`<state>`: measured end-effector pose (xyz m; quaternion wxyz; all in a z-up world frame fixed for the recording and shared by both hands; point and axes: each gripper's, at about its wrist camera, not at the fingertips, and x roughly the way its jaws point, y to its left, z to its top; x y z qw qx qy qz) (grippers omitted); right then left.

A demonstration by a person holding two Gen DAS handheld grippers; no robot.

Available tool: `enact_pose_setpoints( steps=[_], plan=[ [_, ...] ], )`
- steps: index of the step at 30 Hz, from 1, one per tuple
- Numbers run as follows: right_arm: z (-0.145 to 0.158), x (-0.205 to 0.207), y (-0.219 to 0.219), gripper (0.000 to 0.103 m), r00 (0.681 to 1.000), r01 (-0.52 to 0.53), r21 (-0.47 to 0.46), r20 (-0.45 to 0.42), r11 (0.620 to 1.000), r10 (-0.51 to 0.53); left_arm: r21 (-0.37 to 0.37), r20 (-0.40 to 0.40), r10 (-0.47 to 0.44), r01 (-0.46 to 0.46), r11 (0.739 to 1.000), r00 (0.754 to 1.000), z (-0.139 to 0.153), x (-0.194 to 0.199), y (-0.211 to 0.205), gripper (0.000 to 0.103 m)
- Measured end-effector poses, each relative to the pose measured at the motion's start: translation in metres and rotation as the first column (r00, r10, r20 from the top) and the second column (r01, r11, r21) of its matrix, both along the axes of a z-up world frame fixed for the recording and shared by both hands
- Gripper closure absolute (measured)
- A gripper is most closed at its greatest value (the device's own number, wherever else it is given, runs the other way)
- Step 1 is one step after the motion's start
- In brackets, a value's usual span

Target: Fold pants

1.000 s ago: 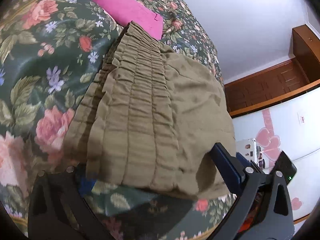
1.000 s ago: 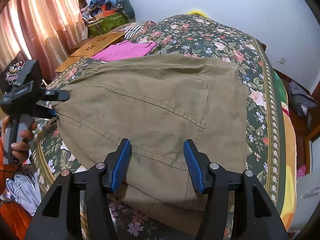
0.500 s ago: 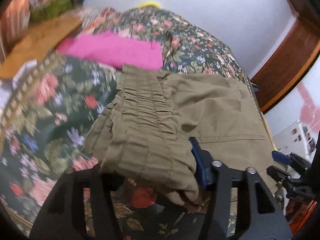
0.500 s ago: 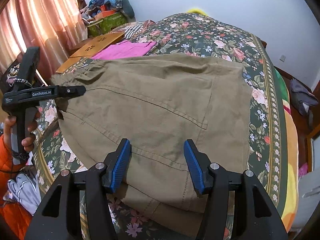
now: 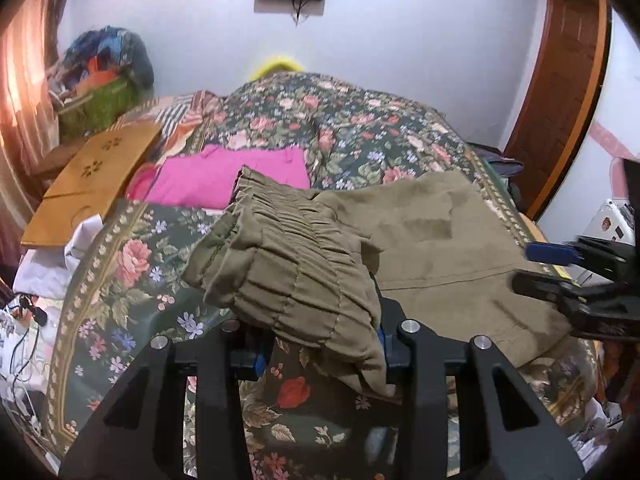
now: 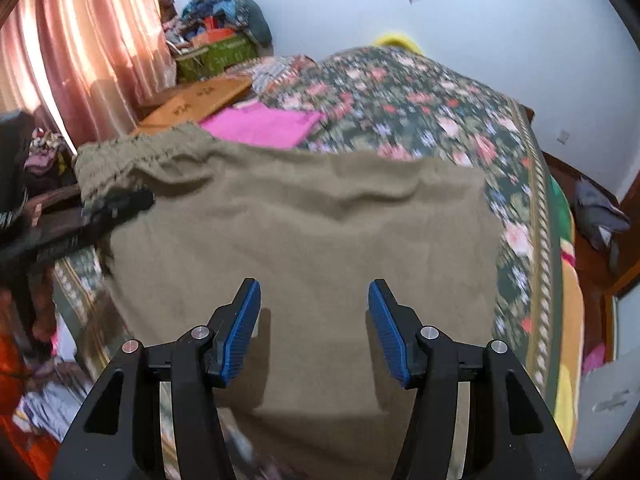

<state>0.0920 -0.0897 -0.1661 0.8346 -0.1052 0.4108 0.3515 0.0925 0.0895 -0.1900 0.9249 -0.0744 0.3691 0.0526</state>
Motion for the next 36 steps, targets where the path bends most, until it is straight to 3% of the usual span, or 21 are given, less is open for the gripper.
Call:
enact_pose_setpoints(
  steps=[4, 9, 14, 20, 25, 30, 36],
  plan=[
    [-0.008, 0.009, 0.022, 0.051, 0.999, -0.015, 0.044, -0.051, 0.999, 0.017, 0.027, 0.044, -0.012, 0.011, 1.000, 0.999, 0.016, -0.012, -0.007, 0.067],
    [-0.022, -0.002, 0.049, 0.051, 0.991, -0.096, -0.012, -0.093, 0.995, 0.095, 0.046, 0.090, -0.044, 0.040, 0.998, 0.995, 0.031, -0.021, -0.014, 0.070],
    [-0.027, -0.010, 0.055, 0.048, 0.976, -0.164, -0.016, -0.146, 0.986, 0.160, 0.036, 0.108, -0.081, 0.078, 0.996, 0.991, 0.039, -0.021, -0.023, 0.072],
    [-0.028, -0.017, 0.055, 0.048, 0.973, -0.181, -0.012, -0.145, 0.983, 0.178, 0.073, 0.125, -0.122, 0.113, 0.991, 0.985, 0.049, -0.016, -0.043, 0.073],
    [-0.019, -0.017, 0.035, 0.048, 0.978, -0.134, 0.060, -0.154, 0.989, 0.142, 0.098, 0.126, -0.147, 0.136, 0.986, 0.981, 0.058, -0.010, -0.051, 0.073],
    [-0.007, -0.024, -0.010, 0.048, 0.995, -0.009, 0.085, -0.102, 0.996, 0.017, 0.135, 0.125, -0.179, 0.162, 0.977, 0.976, 0.062, -0.007, -0.062, 0.073],
    [-0.026, -0.027, -0.034, 0.047, 0.987, 0.059, 0.078, -0.154, 0.995, -0.047, 0.134, 0.141, -0.235, 0.217, 0.967, 0.962, 0.071, 0.001, -0.081, 0.073]
  ],
)
